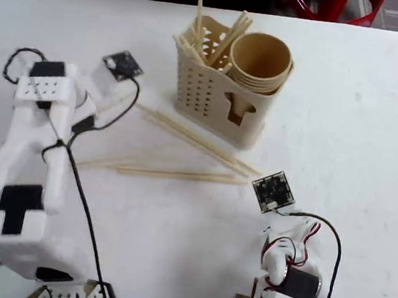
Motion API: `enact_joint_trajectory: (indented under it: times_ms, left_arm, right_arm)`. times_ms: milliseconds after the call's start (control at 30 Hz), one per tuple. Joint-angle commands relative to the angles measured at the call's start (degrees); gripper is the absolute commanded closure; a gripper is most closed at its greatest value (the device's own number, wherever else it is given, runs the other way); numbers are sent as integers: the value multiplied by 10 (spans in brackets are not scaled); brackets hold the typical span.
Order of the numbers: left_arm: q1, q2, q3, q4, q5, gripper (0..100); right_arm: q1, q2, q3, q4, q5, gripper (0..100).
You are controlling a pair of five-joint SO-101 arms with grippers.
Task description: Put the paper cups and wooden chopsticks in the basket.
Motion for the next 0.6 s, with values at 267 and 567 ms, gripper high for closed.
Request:
enact_joint_trajectory:
  times_ms: [267,567]
  left_arm:
    - [190,-343,-72,-51,306,977]
    - [375,-322,-77,-421,477,977]
  right_arm:
    - [-3,-5,5,3,5,964]
    - [-3,-7,5,3,3,964]
